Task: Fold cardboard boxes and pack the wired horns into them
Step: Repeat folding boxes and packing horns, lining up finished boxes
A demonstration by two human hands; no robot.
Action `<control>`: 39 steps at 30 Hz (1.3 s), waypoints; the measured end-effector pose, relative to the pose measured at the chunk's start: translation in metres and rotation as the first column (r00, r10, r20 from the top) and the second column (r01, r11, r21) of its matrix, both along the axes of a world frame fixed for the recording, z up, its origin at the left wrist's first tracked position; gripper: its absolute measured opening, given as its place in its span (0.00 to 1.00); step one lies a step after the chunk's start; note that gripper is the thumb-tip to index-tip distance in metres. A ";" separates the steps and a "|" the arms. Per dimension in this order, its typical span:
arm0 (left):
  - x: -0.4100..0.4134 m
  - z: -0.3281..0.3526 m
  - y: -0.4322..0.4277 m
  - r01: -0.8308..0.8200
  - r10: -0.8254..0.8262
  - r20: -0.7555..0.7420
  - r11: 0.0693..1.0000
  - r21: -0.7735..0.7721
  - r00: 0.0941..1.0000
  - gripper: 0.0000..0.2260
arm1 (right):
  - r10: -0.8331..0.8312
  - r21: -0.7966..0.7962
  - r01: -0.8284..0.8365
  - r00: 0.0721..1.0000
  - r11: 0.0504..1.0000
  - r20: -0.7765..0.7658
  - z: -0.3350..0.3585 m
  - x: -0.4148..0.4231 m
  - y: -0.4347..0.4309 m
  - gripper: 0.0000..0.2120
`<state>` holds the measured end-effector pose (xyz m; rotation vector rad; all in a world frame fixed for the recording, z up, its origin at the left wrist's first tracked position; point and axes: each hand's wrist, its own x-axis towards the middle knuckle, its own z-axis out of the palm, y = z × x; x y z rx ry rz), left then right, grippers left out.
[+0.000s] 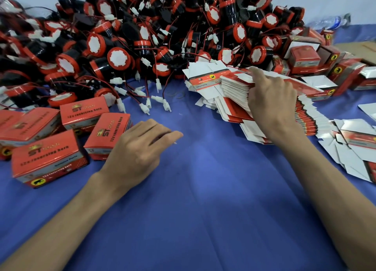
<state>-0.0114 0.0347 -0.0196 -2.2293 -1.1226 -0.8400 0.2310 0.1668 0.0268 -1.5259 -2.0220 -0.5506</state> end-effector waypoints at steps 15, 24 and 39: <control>0.005 -0.004 -0.002 0.114 -0.101 0.091 0.982 -0.151 0.991 0.18 | 0.465 0.233 -0.423 0.870 0.876 -0.165 0.001 -0.001 -0.004 0.17; 0.007 0.001 -0.004 0.339 0.164 0.736 0.808 -0.482 0.656 0.34 | 0.918 0.188 -0.919 0.293 0.348 -0.266 -0.028 -0.067 -0.076 0.10; -0.002 0.003 0.000 0.379 0.190 0.823 0.816 -0.436 0.535 0.63 | 0.659 -0.373 -0.885 0.460 0.279 -0.595 -0.037 -0.071 -0.082 0.37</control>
